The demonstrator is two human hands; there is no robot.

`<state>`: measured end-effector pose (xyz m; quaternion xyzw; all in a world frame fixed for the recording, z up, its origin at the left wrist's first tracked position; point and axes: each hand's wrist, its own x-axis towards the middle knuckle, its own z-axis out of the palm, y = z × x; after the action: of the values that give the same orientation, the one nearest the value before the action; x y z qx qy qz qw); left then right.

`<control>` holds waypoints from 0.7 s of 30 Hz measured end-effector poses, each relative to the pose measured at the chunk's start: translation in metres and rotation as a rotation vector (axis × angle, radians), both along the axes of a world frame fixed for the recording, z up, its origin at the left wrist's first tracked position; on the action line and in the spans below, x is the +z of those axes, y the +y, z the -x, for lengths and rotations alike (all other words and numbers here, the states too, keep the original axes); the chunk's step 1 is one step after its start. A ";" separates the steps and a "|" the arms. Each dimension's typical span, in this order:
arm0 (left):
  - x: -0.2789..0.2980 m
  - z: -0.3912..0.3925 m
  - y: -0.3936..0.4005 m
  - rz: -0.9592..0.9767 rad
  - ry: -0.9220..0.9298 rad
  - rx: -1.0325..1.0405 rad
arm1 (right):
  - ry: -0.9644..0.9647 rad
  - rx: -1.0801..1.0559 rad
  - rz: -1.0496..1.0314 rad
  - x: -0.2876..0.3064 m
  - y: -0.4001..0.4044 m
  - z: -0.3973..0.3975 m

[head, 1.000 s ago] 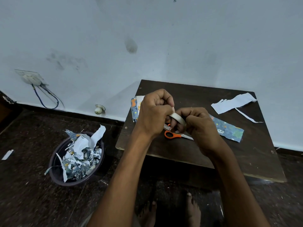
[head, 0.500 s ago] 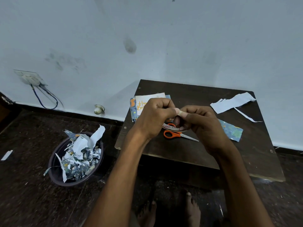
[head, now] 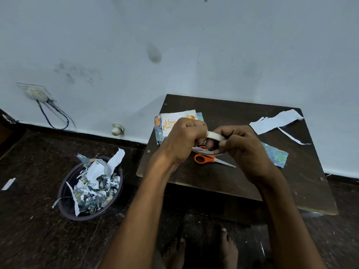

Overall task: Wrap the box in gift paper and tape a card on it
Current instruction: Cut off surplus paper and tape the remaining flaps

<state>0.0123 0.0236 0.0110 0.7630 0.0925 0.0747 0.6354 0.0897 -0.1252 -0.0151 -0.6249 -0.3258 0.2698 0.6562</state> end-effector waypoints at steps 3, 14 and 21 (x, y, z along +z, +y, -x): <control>0.002 0.001 0.001 0.030 0.009 -0.023 | 0.035 0.000 -0.009 0.001 -0.001 0.000; -0.006 -0.004 -0.001 0.037 0.015 -0.060 | -0.031 -0.125 -0.007 0.004 0.003 0.003; -0.006 -0.004 0.000 0.038 0.032 -0.121 | -0.058 -0.131 -0.008 0.004 0.002 0.003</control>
<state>0.0166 0.0239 0.0052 0.7562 0.0577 0.0225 0.6514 0.0868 -0.1231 -0.0106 -0.6497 -0.3042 0.2070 0.6652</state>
